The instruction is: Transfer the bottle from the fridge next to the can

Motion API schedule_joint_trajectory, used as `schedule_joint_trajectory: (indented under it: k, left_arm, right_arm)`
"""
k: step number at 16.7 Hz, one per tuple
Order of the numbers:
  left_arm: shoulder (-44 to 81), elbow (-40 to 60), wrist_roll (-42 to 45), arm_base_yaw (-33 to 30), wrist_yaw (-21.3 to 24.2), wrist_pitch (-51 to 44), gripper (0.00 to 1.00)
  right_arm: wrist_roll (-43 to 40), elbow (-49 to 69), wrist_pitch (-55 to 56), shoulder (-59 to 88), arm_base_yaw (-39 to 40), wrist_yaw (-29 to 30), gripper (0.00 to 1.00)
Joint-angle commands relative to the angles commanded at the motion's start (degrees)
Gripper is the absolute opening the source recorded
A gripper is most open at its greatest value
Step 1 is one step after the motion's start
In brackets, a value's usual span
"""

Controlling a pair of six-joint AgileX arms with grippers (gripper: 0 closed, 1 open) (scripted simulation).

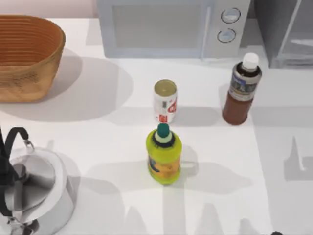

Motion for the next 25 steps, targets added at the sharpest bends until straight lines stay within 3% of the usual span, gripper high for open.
schedule_joint_trajectory:
  k: [4,10,14,18,25]
  left_arm:
    - [0.0,0.0,0.0,0.0,0.0,0.0,1.0]
    - [0.0,0.0,0.0,0.0,0.0,0.0,1.0]
    - [0.0,0.0,0.0,0.0,0.0,0.0,1.0]
    - [0.0,0.0,0.0,0.0,0.0,0.0,1.0]
    - [0.0,0.0,0.0,0.0,0.0,0.0,1.0]
  right_arm:
    - [-0.12,-1.88,-5.56,-6.89,-2.61,-2.79,1.0]
    - [-0.12,-1.69,-5.7,-6.96,-2.53,-2.78,1.0]
    - [-0.2,2.09,-11.87,-11.5,-2.79,-2.57,1.0]
    - [-0.29,9.5,-27.64,-20.52,-2.88,-2.56,1.0]
    - [-0.51,24.61,-65.17,-39.01,-2.88,-2.75,1.0]
